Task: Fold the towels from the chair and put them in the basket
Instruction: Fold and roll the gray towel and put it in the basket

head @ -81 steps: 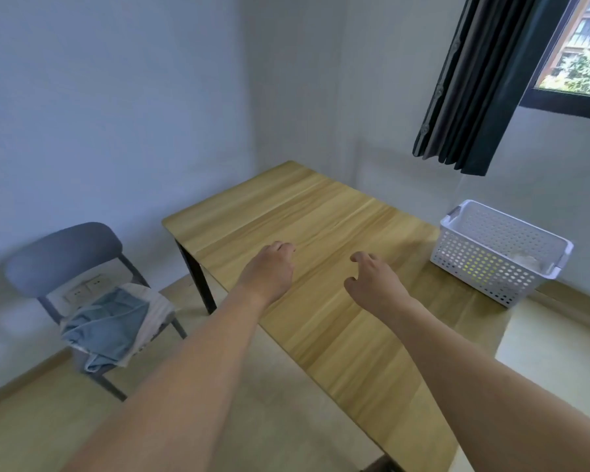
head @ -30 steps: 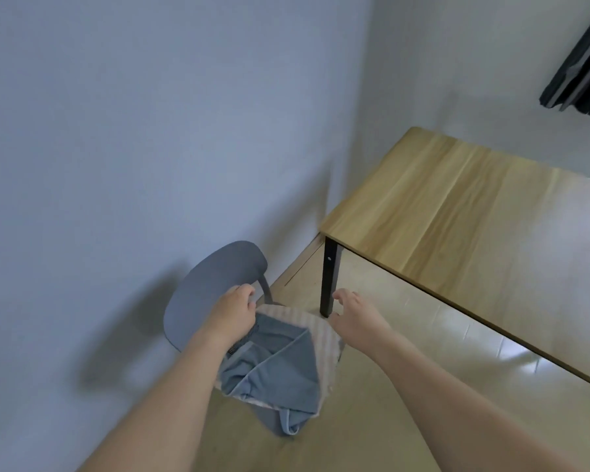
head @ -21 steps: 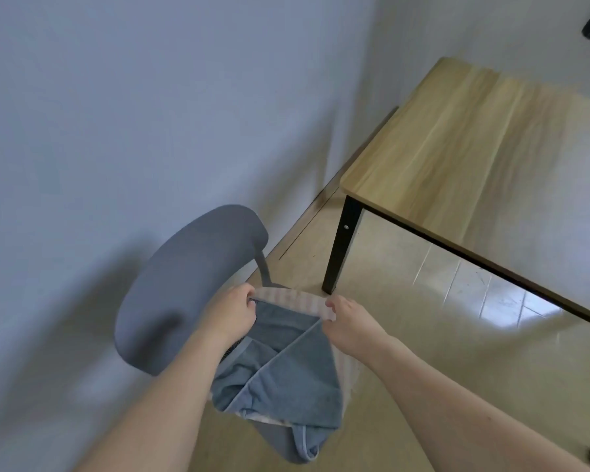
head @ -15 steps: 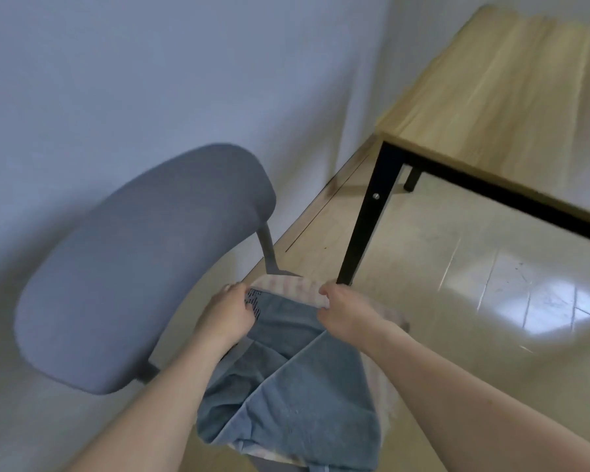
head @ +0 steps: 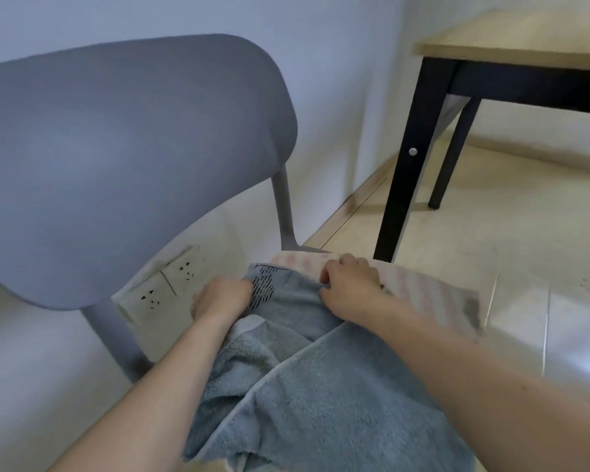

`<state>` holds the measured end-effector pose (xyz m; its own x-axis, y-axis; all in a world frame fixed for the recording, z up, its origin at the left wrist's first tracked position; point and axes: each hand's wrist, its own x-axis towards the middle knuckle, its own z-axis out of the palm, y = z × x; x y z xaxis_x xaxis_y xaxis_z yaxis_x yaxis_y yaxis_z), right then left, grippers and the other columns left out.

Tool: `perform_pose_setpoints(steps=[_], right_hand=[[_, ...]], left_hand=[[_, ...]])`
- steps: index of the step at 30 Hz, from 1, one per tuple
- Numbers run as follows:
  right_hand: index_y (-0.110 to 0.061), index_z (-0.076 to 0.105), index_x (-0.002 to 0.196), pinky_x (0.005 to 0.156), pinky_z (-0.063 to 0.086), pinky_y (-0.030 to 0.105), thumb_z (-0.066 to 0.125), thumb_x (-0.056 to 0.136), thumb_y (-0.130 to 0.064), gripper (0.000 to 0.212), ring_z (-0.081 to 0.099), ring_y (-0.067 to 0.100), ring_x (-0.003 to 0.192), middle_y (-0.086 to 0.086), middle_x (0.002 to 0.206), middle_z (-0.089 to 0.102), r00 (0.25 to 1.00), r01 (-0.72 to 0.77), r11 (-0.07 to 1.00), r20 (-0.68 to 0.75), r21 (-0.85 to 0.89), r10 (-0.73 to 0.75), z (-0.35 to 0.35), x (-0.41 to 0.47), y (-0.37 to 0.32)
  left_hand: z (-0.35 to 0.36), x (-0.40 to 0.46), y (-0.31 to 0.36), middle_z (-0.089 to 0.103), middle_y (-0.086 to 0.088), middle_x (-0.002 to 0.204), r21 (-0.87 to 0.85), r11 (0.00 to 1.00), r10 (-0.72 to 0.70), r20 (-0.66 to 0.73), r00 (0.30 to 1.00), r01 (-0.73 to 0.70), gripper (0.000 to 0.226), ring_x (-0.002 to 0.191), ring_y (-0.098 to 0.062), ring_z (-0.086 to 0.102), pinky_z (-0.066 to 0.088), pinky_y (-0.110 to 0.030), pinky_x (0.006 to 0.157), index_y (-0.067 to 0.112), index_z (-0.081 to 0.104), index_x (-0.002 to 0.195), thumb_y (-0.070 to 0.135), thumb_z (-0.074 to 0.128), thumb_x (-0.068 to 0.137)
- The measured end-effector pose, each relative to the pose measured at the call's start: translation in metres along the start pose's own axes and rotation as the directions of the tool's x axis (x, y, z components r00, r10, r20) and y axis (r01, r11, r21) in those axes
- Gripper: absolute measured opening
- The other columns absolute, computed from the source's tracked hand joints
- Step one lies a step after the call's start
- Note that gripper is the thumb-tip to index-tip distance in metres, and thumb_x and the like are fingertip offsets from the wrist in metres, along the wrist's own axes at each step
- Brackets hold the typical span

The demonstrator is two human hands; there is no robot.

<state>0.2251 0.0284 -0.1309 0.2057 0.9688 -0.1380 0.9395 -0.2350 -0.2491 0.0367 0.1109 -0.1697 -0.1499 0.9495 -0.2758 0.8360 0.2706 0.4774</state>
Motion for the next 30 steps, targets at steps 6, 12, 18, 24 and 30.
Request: perform_pose_setpoints(steps=[6,12,18,24,30], right_hand=[[-0.024,0.048,0.107,0.096,0.035,0.041,0.042,0.097,-0.022,0.012,0.047,0.029,0.109,0.005,0.115,0.057,0.992,-0.008,0.995,-0.121,0.099,0.020,-0.007,-0.025,-0.010],[-0.024,0.041,0.122,0.072,0.051,0.034,0.047,0.092,-0.016,0.031,0.057,0.021,0.089,0.001,0.098,0.060,0.984,-0.010,0.875,-0.152,0.484,0.096,-0.064,-0.101,-0.015],[-0.017,0.063,0.107,0.080,0.049,0.027,0.061,0.089,-0.021,0.018,0.061,0.015,0.091,0.000,0.098,0.068,0.962,0.208,0.716,-0.273,0.666,-0.026,-0.121,-0.175,-0.029],[-0.016,0.056,0.071,0.058,0.036,0.027,0.047,0.098,-0.019,0.029,0.045,0.015,0.063,0.000,0.066,0.051,0.860,0.289,0.758,-0.506,0.585,0.062,-0.147,-0.214,-0.038],[-0.015,0.056,0.092,0.054,0.035,0.021,0.036,0.098,-0.009,0.022,0.046,0.007,0.066,-0.007,0.077,0.052,0.727,0.269,0.758,-0.642,0.594,0.245,-0.166,-0.194,-0.018]], left_hand=[[-0.015,-0.029,0.005,0.063,-0.005,0.079,-0.153,0.938,0.271,-0.231,0.934,-0.310,0.011,0.074,-0.026,0.058,0.037,-0.030,0.059,0.015,0.059,0.083,0.022,0.053,0.086],[-0.082,-0.115,0.026,0.056,0.005,0.069,-0.317,0.582,0.667,-0.340,0.663,-0.748,0.014,0.063,-0.010,0.049,0.036,-0.027,0.057,0.016,0.053,0.081,0.023,0.057,0.091],[-0.130,-0.202,0.048,0.066,0.010,0.070,-0.395,0.353,0.885,-0.154,0.440,-0.848,0.014,0.062,-0.001,0.057,0.045,-0.018,0.059,0.030,0.063,0.081,0.020,0.064,0.090],[-0.135,-0.218,0.033,0.062,-0.001,0.073,-0.197,0.473,0.870,-0.047,0.490,-0.859,0.010,0.073,-0.019,0.058,0.043,-0.033,0.065,0.015,0.058,0.076,0.015,0.058,0.087],[-0.126,-0.187,0.043,0.050,-0.004,0.064,-0.173,0.592,0.790,-0.068,0.609,-0.787,0.026,0.060,-0.019,0.042,0.030,-0.031,0.056,0.005,0.050,0.071,0.017,0.047,0.094]])
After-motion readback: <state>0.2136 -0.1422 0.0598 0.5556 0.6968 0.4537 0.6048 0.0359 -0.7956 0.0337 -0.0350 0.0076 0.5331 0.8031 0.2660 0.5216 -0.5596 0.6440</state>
